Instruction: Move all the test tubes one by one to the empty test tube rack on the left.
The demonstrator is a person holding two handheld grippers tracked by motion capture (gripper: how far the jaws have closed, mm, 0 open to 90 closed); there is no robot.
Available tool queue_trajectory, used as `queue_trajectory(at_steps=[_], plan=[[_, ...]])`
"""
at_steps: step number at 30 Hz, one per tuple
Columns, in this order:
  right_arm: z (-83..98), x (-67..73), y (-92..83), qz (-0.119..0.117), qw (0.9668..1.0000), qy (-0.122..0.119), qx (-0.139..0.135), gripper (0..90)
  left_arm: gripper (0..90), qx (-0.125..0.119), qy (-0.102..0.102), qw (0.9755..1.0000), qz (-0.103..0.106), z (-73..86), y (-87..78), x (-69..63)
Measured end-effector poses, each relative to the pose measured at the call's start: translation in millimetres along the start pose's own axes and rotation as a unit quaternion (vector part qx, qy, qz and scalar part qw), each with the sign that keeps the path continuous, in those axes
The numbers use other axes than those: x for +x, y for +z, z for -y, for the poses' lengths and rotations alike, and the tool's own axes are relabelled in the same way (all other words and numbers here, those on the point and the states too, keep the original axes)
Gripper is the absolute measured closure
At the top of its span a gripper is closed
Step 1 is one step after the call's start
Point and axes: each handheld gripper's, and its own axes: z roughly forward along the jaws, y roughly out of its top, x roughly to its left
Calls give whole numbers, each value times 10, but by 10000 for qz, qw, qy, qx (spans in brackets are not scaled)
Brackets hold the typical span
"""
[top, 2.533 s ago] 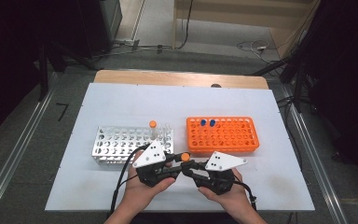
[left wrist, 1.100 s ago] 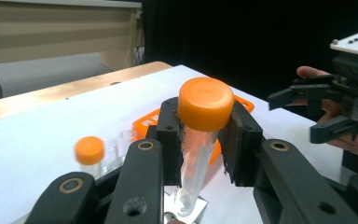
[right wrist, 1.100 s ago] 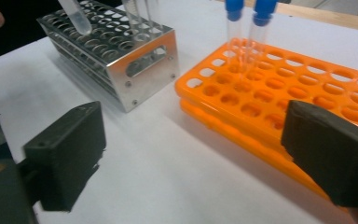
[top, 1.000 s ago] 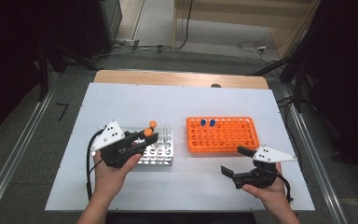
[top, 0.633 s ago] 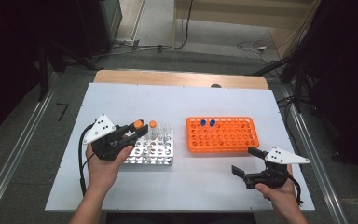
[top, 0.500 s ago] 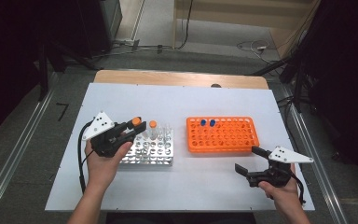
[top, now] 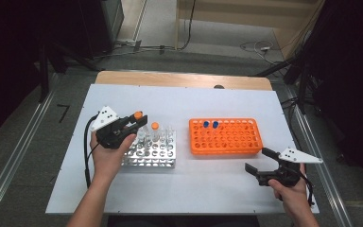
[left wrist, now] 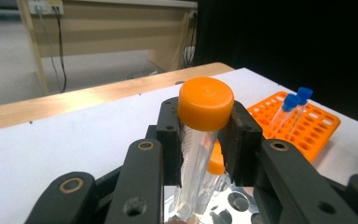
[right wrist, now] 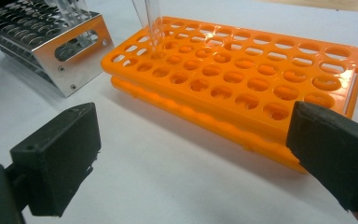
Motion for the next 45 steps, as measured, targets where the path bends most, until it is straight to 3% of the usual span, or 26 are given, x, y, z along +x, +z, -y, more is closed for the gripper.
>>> queue_trajectory(at_steps=[11, 17, 28, 35, 45], plan=[[10, -11, -2, 5, 10000, 24, 5, 15, 713, 284, 89, 9995, -117, 104, 130, -5], [11, -8, 2, -3, 10000, 15, -1, 15, 712, 599, 31, 9981, -147, 140, 200, -10], [13, -6, 11, 5, 10000, 9, 28, 16, 692, 890, -67, 9959, -154, 134, 223, 2], [11, -6, 10, 6, 10000, 5, 22, 17, 554, 963, -103, 9949, -266, 122, 190, -7], [4, -9, 5, 5, 10000, 18, -8, 17, 274, 640, -245, 9975, -174, 76, 93, -36]])
